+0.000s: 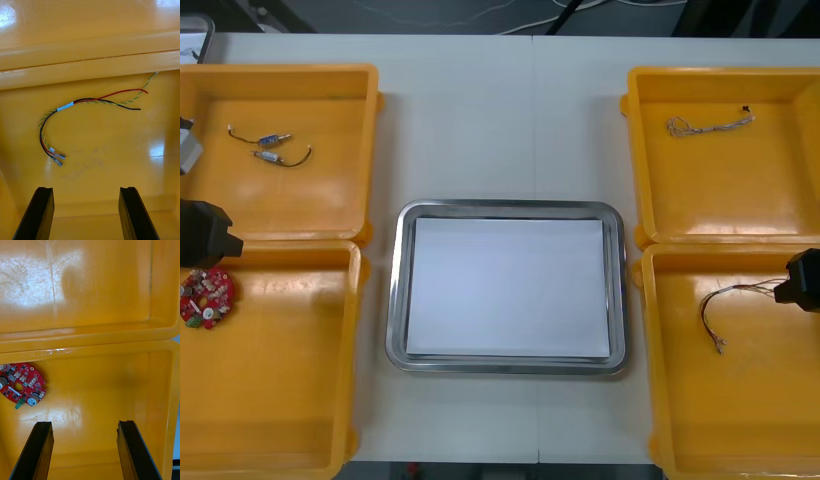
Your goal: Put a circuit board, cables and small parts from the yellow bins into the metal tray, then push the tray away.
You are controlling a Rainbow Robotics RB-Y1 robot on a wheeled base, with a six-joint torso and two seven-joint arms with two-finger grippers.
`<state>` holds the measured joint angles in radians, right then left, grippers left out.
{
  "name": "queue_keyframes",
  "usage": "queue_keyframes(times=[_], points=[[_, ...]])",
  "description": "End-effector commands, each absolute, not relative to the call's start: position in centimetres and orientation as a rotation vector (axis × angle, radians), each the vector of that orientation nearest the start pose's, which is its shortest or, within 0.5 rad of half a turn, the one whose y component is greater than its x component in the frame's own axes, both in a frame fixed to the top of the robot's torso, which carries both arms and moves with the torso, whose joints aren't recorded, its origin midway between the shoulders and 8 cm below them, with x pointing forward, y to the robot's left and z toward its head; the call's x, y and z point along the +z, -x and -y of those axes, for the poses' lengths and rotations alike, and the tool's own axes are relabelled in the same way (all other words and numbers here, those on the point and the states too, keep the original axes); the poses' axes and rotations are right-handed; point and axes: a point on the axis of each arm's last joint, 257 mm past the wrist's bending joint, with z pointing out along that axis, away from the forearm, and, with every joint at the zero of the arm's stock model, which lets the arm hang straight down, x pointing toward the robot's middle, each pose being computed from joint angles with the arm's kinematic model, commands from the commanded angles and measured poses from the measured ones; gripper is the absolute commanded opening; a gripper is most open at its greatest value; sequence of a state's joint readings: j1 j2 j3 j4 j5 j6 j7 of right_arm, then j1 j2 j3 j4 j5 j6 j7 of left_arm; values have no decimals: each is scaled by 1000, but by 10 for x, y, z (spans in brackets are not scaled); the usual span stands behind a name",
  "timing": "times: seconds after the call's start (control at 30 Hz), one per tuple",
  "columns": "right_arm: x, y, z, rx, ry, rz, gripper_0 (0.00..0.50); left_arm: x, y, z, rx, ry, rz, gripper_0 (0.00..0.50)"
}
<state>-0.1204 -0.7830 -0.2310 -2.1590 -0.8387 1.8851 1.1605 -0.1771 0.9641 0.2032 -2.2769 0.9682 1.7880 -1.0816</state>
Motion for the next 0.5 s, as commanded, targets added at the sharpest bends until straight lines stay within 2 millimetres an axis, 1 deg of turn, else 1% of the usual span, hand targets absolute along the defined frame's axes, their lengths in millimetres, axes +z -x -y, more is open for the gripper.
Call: queue_keyframes(times=[0.03, 0.5], points=[[-193, -362, 368, -1, -82, -2729, 500, -126, -377, -361, 106, -116, -2602, 500], [-193, -362, 368, -1, -82, -2729, 500, -126, -377, -361, 106, -116, -2602, 500]])
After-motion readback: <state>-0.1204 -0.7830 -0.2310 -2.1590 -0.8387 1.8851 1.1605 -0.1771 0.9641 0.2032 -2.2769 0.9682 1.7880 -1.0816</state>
